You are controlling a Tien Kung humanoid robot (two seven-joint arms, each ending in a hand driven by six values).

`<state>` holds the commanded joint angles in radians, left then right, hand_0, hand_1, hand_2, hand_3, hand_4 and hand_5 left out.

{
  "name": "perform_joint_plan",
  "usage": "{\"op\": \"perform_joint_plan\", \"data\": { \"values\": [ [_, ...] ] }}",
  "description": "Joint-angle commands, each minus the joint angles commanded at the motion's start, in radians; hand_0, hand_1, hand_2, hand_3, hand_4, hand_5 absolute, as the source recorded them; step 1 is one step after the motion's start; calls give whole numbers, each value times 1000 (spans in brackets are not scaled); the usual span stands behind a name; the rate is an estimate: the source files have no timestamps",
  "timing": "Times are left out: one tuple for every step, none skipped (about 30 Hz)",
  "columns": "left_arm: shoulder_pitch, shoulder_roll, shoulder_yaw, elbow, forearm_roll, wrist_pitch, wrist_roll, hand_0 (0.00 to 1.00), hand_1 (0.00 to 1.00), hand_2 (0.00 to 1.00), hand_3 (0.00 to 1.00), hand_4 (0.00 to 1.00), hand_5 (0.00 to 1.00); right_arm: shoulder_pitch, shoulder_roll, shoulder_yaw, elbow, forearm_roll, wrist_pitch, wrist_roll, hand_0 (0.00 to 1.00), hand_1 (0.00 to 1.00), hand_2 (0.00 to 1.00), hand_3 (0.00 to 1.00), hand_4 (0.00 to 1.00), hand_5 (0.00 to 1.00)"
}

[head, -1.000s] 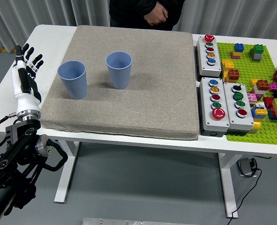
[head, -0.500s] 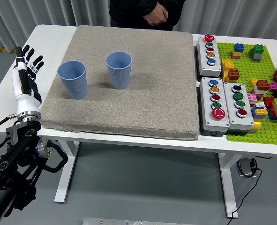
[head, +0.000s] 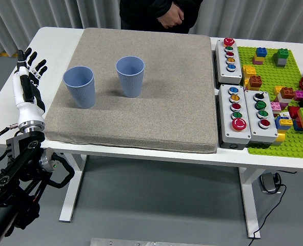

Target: Pick cup pour cup place

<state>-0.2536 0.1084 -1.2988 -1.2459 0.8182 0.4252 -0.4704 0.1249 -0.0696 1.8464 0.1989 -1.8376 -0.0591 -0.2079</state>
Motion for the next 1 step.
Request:
{"op": "perform_joint_plan", "data": {
  "values": [
    [-1, 1, 1, -4, 0, 0, 0, 750, 756, 890, 847, 820, 998, 2, 0, 1, 0, -3, 0, 1, 700, 709, 682, 643, 88, 302]
  ]
}}
